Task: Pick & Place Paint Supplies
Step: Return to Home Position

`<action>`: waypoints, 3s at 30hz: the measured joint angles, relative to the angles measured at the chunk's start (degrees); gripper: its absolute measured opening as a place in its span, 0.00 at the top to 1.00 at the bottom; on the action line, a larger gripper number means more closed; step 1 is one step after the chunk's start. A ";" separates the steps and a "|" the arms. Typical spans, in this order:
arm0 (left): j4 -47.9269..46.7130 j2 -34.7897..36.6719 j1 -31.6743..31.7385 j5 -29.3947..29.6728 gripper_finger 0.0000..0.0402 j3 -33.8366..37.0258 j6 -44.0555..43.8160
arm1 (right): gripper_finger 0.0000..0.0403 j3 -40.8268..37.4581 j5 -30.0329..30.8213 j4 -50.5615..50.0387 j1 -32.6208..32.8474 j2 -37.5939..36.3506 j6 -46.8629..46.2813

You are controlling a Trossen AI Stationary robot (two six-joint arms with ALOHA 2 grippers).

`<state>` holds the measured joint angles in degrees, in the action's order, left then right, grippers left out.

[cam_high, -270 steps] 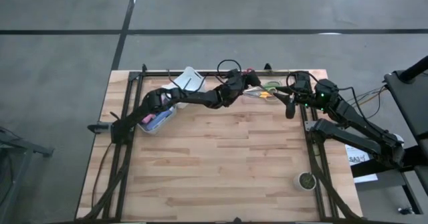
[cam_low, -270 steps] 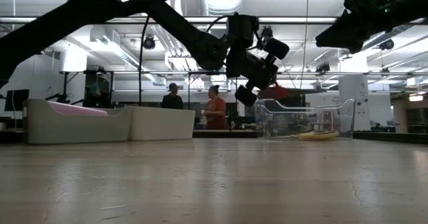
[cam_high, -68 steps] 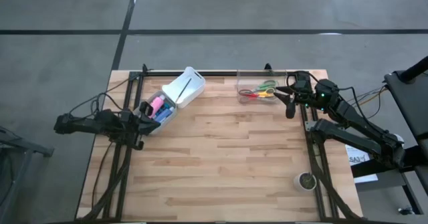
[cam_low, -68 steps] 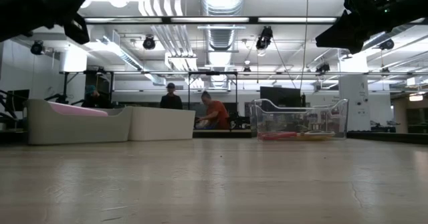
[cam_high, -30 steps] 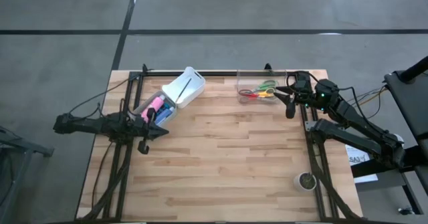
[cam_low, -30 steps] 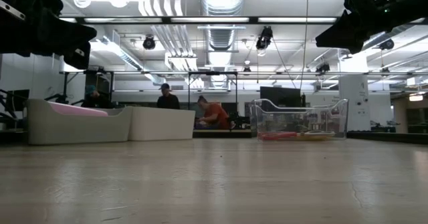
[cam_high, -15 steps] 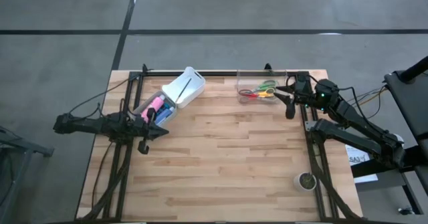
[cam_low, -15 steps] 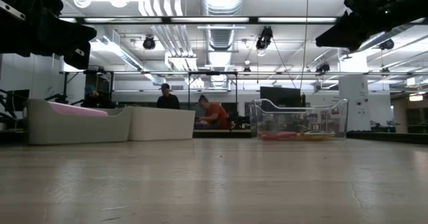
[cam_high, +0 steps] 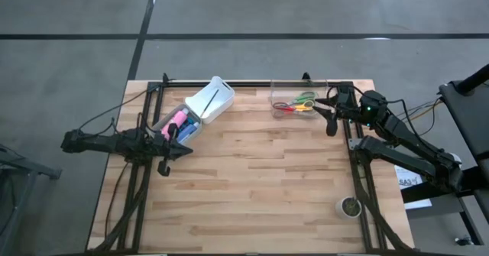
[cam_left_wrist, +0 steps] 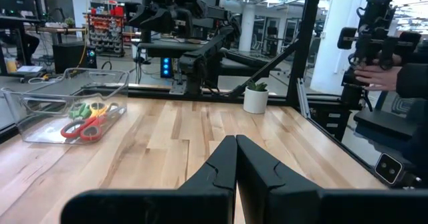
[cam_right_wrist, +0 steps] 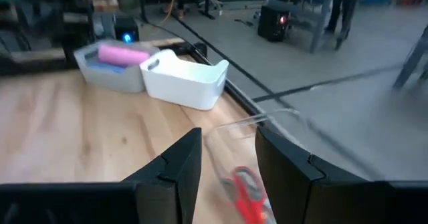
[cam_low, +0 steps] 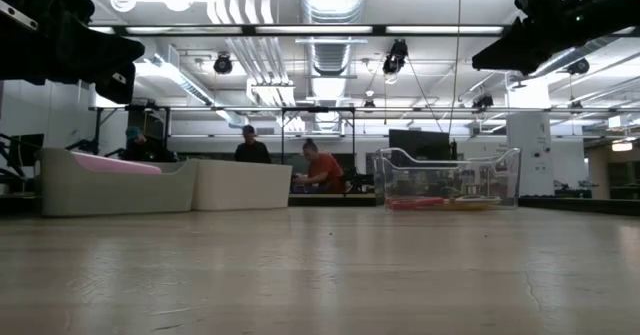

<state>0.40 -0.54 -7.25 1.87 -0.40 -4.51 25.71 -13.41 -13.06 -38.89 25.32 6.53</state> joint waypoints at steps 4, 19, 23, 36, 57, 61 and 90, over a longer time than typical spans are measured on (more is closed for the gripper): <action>0.00 0.00 0.00 0.00 0.98 0.00 0.00 | 0.66 0.00 -0.81 1.02 0.03 0.02 -12.44; 0.00 0.04 0.00 0.02 0.98 0.00 -0.04 | 0.66 -0.02 -11.79 10.45 19.85 0.71 -15.11; 0.00 0.04 0.00 0.02 0.98 0.00 -0.14 | 0.66 -0.89 0.12 11.27 30.73 3.18 -16.89; 0.00 0.00 0.00 0.02 0.98 0.00 -0.13 | 0.66 -1.91 26.70 17.52 53.54 6.69 -16.86; 0.02 0.00 0.00 0.02 0.98 0.00 0.00 | 0.66 -8.21 24.96 9.33 55.17 -23.92 -10.59; 0.00 0.02 0.00 0.04 0.98 0.00 0.00 | 0.66 -10.48 24.90 10.31 55.15 -25.21 -10.79; 0.03 -0.81 -0.02 0.02 0.98 0.00 -0.02 | 0.66 -25.20 25.55 27.31 55.12 -25.27 -15.75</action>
<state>0.43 -1.34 -7.27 1.89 -0.40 -4.54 0.51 12.14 14.25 16.23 0.05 -9.21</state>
